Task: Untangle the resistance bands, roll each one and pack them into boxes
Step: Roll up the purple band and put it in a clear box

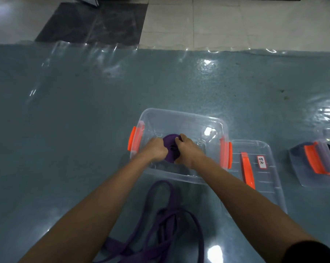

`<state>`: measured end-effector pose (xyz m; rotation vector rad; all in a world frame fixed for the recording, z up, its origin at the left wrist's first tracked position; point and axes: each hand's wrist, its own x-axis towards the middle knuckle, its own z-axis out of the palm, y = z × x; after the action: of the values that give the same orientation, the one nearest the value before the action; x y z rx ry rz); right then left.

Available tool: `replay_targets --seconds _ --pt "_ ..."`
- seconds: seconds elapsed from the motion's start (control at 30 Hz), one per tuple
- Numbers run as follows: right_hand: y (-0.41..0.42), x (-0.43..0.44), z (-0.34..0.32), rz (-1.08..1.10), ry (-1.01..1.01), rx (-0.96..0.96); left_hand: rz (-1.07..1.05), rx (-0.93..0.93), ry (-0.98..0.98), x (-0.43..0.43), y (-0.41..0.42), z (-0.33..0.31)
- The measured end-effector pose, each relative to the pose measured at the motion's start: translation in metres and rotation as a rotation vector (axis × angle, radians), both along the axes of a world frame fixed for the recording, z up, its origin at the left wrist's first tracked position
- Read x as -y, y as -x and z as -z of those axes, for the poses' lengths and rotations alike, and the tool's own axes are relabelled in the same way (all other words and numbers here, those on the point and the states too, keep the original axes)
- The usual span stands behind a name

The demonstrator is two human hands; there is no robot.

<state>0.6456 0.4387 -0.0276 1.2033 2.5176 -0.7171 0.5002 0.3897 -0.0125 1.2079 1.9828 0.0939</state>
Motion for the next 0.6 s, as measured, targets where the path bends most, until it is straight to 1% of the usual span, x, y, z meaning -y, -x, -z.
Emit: replay_targets --seconds 0.13,0.23,0.33,0.43,0.5,0.6 --pt "-0.001 -0.005 0.002 -0.042 0.0 0.077 0.172 -0.163 0.022 -0.001 -0.003 -0.002" --pt "-0.001 -0.009 0.003 -0.07 -0.031 0.127 0.271 -0.241 0.073 -0.007 -0.006 -0.002" --pt "-0.002 -0.009 0.004 -0.073 -0.024 0.142 0.335 -0.297 0.134 -0.008 -0.006 -0.002" --pt "-0.002 -0.009 -0.003 -0.051 -0.01 0.148 0.424 -0.394 0.111 -0.007 -0.007 -0.011" --pt "-0.003 -0.01 -0.014 -0.004 0.034 0.122 0.46 -0.445 0.065 -0.008 -0.008 -0.023" --pt "-0.011 -0.008 -0.036 0.106 0.066 -0.057 0.445 -0.412 -0.086 -0.007 -0.009 -0.049"
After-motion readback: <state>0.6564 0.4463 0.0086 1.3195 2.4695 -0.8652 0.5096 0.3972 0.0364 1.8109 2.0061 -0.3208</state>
